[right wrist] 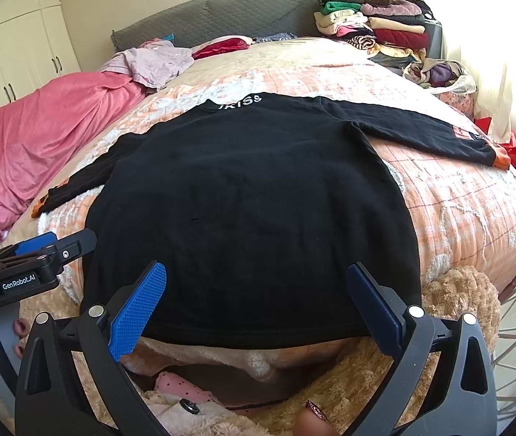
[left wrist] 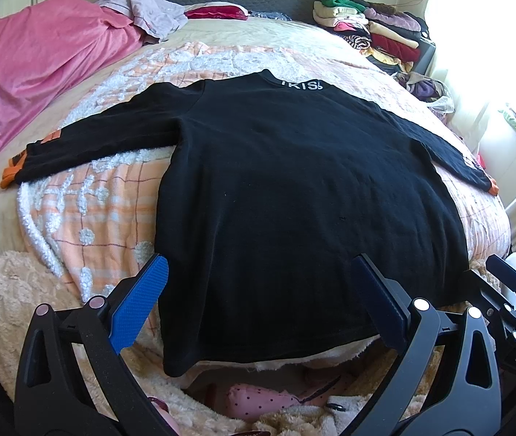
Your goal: Fold small clothes
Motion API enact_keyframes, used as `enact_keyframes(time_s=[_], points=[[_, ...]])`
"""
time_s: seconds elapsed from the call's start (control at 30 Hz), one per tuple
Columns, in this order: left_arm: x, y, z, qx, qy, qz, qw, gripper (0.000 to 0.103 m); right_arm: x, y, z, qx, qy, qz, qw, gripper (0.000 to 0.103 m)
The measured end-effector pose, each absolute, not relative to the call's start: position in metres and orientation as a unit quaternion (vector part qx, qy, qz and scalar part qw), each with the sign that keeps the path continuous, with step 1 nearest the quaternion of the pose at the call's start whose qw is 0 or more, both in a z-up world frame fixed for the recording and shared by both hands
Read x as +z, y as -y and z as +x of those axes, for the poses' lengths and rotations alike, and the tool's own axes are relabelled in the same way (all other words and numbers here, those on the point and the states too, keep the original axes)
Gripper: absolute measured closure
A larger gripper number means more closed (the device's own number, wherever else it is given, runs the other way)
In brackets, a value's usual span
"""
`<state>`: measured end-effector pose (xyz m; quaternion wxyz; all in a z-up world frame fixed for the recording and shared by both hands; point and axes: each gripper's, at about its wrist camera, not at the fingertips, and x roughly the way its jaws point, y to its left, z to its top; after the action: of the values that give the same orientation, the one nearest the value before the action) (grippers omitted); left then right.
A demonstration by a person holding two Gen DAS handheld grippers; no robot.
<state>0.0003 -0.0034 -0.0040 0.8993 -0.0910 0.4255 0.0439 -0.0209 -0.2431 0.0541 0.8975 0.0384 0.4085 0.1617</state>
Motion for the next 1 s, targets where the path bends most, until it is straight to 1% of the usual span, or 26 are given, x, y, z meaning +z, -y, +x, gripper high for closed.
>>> enact_keyframes(time_s=[0.6, 0.8, 1.0], points=[[-0.004, 0.007, 0.010, 0.042, -0.430, -0.085, 0.898, 0.008, 0.057, 0.249, -0.013, 0.158, -0.403, 0.046, 0.900, 0.004], [-0.005, 0.012, 0.021, 0.039, -0.433, -0.080, 0.897, 0.008, 0.059, 0.251, -0.004, 0.156, -0.401, 0.049, 0.901, 0.004], [0.006, 0.022, 0.047, 0.026, -0.426, -0.070, 0.902, 0.008, 0.062, 0.254, 0.014, 0.153, -0.399, 0.052, 0.903, 0.004]])
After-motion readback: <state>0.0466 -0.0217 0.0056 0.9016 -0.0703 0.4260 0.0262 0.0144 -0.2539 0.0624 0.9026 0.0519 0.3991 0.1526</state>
